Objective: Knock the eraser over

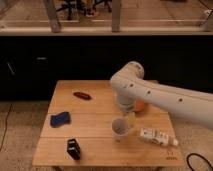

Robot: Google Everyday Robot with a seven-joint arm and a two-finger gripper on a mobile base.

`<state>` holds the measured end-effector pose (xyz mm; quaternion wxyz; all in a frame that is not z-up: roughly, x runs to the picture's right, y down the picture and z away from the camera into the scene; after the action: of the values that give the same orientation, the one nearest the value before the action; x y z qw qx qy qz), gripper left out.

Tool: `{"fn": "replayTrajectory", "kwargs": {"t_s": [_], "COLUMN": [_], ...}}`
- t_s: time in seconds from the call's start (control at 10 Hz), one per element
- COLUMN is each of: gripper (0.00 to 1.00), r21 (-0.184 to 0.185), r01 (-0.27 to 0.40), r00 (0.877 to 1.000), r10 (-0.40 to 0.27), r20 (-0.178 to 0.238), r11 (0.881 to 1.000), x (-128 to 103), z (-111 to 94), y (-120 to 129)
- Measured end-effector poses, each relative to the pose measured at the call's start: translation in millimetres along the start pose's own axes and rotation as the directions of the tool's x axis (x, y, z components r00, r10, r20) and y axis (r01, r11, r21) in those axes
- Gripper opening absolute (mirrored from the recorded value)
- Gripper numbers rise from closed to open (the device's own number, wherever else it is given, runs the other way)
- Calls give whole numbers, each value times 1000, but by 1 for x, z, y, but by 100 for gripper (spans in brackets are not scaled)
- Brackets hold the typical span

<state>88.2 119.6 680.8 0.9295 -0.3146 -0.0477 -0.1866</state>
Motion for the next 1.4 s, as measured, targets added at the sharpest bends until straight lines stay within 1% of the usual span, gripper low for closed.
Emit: {"fn": "replayTrajectory", "kwargs": {"t_s": [0.4, 1.4], "gripper": [80, 80], "r21": [2, 31], "r01": [35, 102], "r00": [999, 994], "r10": [-35, -103], "r20": [9, 23], "r11": [999, 994], "x": [-11, -33], "z": [5, 22], "y": [-2, -11]}}
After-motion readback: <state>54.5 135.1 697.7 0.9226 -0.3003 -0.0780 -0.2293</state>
